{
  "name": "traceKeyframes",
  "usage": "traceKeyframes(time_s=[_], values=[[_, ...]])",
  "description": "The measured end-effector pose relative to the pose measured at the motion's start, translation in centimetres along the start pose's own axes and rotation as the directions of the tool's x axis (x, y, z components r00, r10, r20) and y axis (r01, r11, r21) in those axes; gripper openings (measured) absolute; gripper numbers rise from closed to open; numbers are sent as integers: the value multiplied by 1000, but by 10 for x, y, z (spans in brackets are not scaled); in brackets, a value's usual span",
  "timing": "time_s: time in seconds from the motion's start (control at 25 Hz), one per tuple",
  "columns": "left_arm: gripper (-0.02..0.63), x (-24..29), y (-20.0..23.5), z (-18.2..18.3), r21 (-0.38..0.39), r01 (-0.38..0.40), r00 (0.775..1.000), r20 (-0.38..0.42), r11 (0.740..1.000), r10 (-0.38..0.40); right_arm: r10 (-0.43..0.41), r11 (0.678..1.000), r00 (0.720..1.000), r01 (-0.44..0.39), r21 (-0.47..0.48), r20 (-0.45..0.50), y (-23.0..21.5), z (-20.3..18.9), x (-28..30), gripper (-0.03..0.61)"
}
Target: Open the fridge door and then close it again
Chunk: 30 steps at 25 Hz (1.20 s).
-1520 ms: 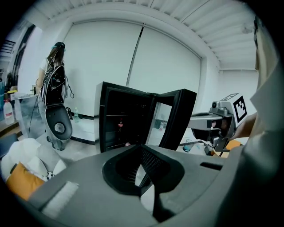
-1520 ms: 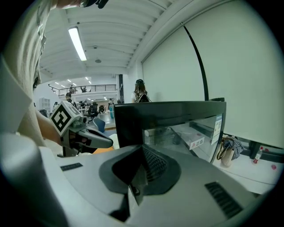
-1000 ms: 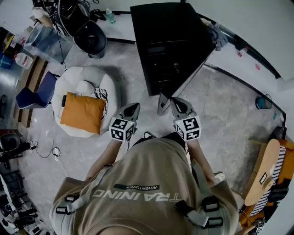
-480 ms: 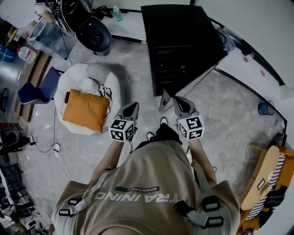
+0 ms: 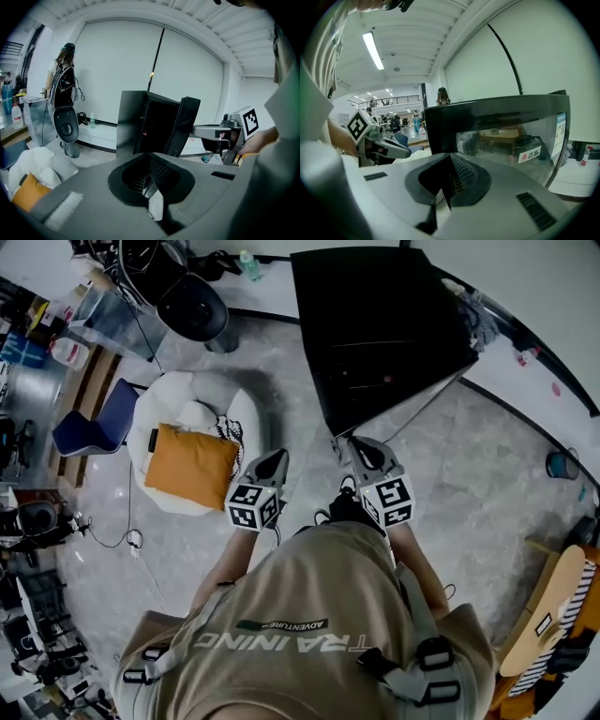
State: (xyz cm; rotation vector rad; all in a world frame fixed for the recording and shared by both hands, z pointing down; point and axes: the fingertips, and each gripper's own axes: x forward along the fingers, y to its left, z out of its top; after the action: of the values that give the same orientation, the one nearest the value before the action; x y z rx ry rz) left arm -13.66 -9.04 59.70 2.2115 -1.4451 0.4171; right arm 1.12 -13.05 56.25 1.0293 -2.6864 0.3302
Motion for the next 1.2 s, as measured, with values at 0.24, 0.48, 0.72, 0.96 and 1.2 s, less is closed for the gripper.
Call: traceKeyframes(time_s=[0.24,0.48,0.72,0.96,1.2], values=[[0,18,1,17,11,-11,1000,-10,1000,11,73,997,997,-73,6,13,1,5,18,-5],[0,42,6,34,36,-36,999,-11,999,36,141,990,990,-142,5,24,-4,11,37,-5],[0,62,11,45,63,-72,997,-15,995,73,206,978,978,-206,-11,35,-11,20,57,-5],[0,73,17,51,39,-99,995,-5,994,100,255,967,967,-255,-25,26,-17,26,72,-5],[0,77,30,51,34,-139,990,-4,990,140,283,959,958,-282,-37,33,-22,30,85,-5]])
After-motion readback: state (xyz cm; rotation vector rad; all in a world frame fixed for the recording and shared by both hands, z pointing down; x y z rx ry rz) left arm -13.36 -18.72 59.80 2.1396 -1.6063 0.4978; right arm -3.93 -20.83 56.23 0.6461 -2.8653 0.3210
